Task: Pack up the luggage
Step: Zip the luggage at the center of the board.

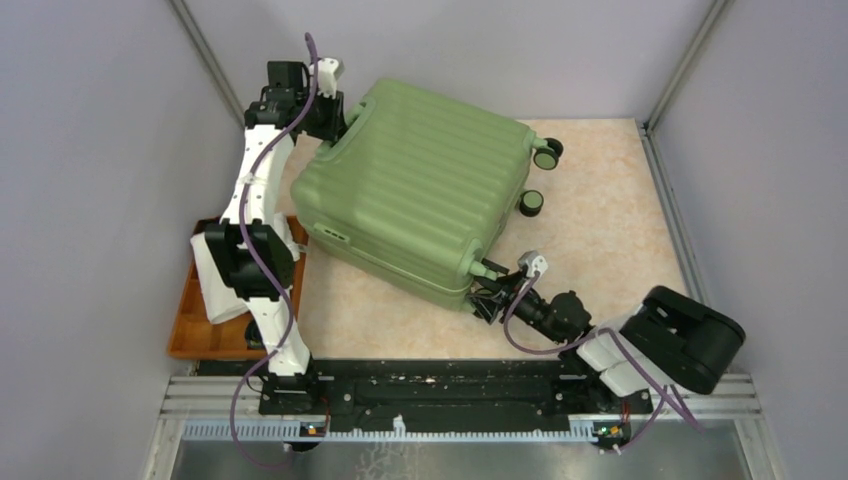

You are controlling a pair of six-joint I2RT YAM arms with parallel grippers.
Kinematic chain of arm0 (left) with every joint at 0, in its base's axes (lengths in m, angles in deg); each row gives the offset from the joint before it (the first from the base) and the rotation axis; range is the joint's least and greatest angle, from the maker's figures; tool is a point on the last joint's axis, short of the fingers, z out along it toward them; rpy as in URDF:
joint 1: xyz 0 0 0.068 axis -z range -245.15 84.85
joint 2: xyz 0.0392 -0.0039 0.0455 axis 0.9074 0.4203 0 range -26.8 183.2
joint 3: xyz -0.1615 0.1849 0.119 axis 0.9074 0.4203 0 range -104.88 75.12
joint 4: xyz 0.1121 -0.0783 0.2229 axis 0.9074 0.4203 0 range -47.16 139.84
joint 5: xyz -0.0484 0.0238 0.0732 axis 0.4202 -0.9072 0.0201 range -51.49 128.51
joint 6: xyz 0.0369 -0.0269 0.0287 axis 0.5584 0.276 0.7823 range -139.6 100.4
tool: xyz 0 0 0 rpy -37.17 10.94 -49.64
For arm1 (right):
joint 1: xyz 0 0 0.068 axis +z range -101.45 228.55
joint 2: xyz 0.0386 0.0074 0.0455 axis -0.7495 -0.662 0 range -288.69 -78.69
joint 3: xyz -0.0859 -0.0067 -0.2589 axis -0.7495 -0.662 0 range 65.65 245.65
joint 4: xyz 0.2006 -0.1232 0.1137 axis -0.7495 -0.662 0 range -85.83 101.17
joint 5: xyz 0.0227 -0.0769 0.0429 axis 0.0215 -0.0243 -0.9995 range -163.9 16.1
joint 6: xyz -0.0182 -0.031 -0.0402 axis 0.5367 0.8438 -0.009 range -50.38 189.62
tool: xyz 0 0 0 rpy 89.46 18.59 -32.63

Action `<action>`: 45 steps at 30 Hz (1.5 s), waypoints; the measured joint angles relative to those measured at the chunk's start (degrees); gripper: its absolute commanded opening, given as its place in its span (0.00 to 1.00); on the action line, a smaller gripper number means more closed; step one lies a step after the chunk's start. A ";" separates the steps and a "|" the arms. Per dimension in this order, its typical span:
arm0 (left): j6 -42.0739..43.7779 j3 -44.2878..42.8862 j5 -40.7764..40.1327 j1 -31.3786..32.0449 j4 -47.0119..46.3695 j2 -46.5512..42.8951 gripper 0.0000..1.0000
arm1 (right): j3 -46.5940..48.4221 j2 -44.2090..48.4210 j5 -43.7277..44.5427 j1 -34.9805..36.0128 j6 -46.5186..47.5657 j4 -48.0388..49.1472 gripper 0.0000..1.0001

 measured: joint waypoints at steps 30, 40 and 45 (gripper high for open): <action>-3.87 4.90 6.10 -3.30 -3.76 -0.35 0.00 | -0.02 -10.03 2.01 -0.37 -9.11 8.46 0.39; -4.28 4.85 6.95 -3.74 -3.61 -0.35 0.00 | 0.04 16.37 4.85 5.77 -27.28 -13.03 0.53; -5.35 4.24 8.02 -4.24 -2.93 -0.04 0.00 | 0.35 48.72 8.66 3.63 -27.56 -46.10 0.61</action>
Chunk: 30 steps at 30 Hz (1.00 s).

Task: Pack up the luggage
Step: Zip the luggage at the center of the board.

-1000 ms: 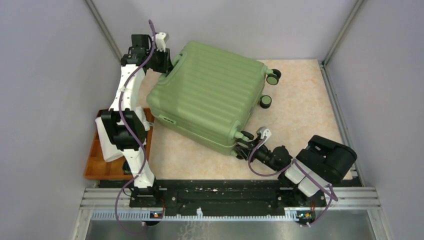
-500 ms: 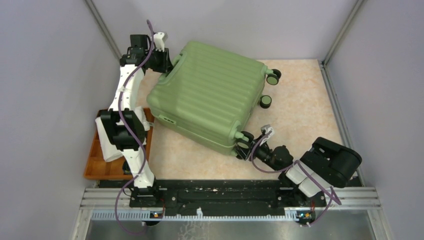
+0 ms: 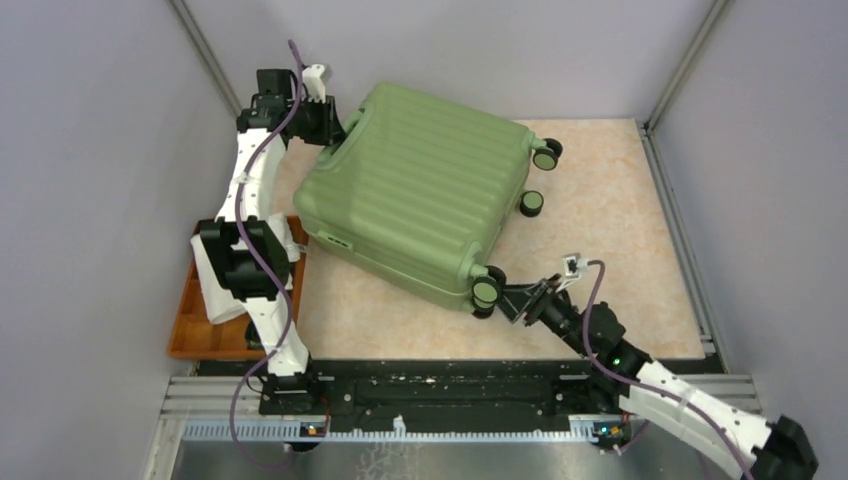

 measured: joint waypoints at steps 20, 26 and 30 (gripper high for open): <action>-1.55 -0.20 2.12 -0.79 -0.07 0.26 0.00 | 7.96 -14.86 -24.68 -12.17 6.47 -29.09 0.08; -1.55 -0.20 2.14 -0.81 -0.07 0.26 0.00 | 6.29 -23.23 -26.14 -12.17 2.01 -17.35 0.07; -1.55 -0.20 2.25 -0.85 -0.07 0.26 0.00 | 5.53 -31.80 -22.69 -12.13 -1.22 -7.91 0.05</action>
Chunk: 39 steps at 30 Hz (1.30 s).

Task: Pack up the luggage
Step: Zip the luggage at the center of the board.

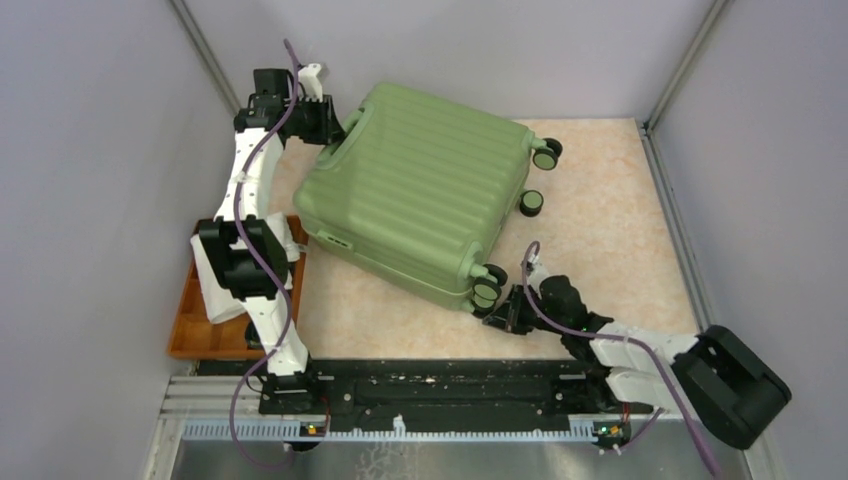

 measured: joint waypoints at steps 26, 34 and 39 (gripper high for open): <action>-2.78 -8.55 -3.82 -4.17 -0.02 6.34 0.00 | 13.35 -28.28 1.27 -18.34 -0.68 20.76 0.22; -2.97 -10.88 -2.62 -4.17 -1.53 8.52 0.00 | 12.07 -25.35 -11.96 -24.83 11.58 29.88 0.58; -2.97 -10.88 -2.43 -4.20 -1.57 8.52 0.00 | 10.19 -23.17 -17.77 -24.76 18.38 37.55 0.61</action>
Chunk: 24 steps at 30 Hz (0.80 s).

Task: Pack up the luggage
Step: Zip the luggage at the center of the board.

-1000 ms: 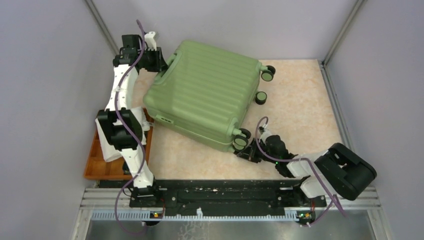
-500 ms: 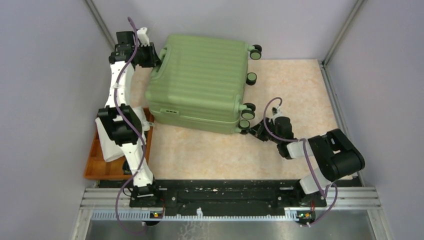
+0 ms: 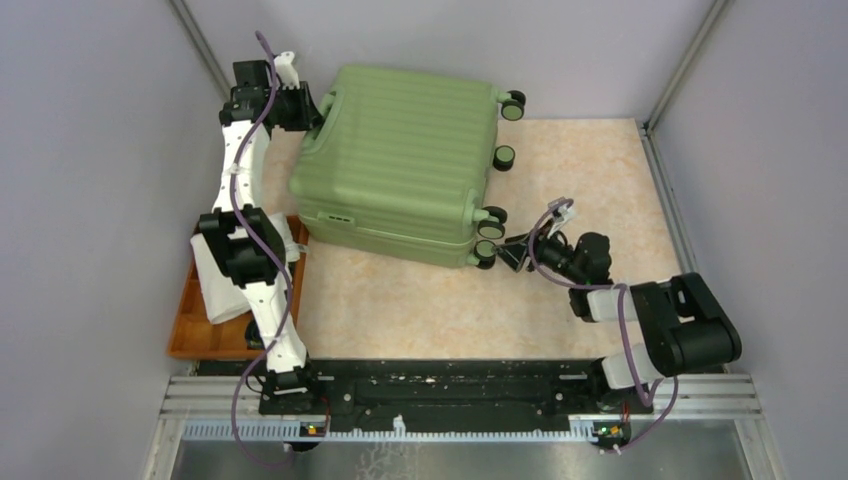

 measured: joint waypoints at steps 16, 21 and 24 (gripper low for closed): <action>-1.92 -0.48 -0.35 0.02 0.68 0.00 0.00 | 4.42 -21.73 -9.81 1.92 1.92 23.63 0.58; -2.12 -0.50 -0.46 0.02 0.74 0.00 0.00 | 8.07 -21.77 -9.81 3.32 3.19 25.57 0.57; -2.16 -0.50 -0.50 0.02 0.74 0.00 0.00 | 9.53 -21.79 -10.25 3.78 3.82 26.25 0.54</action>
